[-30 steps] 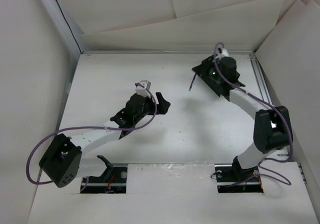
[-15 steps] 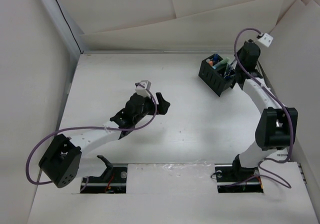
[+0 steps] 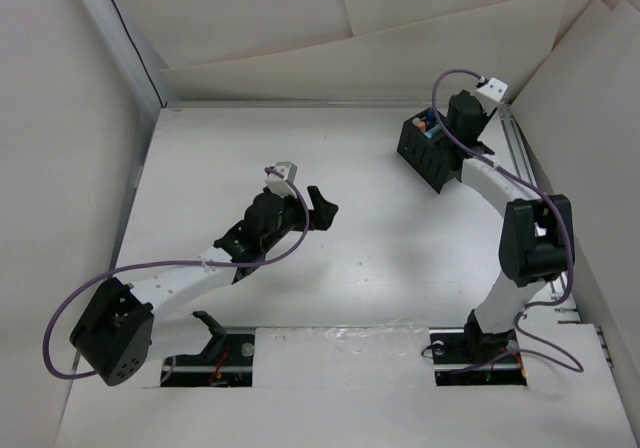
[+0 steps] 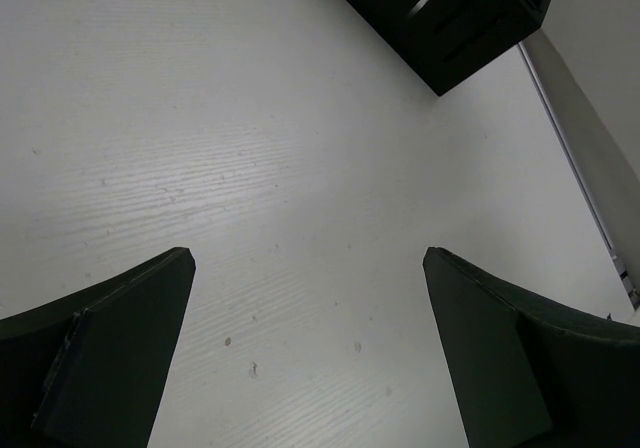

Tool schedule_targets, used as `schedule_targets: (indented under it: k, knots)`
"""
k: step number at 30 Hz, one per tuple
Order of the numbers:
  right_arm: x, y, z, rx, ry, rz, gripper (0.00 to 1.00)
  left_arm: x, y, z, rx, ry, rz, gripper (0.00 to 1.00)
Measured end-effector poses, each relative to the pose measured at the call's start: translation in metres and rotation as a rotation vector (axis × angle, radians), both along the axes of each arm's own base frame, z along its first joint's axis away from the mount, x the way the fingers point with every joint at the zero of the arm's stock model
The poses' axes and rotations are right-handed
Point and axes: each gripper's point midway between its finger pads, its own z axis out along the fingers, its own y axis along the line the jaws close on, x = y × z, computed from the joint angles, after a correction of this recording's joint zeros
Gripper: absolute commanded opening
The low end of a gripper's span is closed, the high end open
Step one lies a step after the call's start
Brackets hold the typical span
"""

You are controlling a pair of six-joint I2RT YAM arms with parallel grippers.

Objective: Sort the stationery into containers
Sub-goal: Place the pen in the storage box.

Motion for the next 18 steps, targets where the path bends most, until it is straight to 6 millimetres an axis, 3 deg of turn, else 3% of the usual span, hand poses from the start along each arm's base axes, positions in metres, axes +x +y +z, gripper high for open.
schedule_targets:
  k: [1, 5, 11, 15, 18]
  knots:
    - [-0.001, 0.003, -0.001, -0.004, 0.003, -0.001, 0.63, 0.000, 0.000, 0.000, 0.000, 0.000, 0.001, 1.00]
    - [-0.005, 0.011, -0.010, -0.011, 0.018, -0.004, 0.85, 0.000, 0.000, 0.000, 0.000, 0.000, 0.004, 1.00]
    - [-0.019, 0.010, -0.009, 0.008, 0.027, -0.005, 0.98, 0.001, 0.001, 0.000, -0.005, 0.003, 0.008, 1.00]
    - [-0.042, 0.027, 0.033, 0.052, -0.047, 0.070, 1.00, -0.001, 0.001, 0.000, -0.013, -0.001, 0.007, 1.00]
    - [-0.065, 0.057, 0.078, 0.092, -0.144, 0.178, 1.00, -0.008, 0.006, 0.004, -0.029, -0.016, 0.002, 1.00]
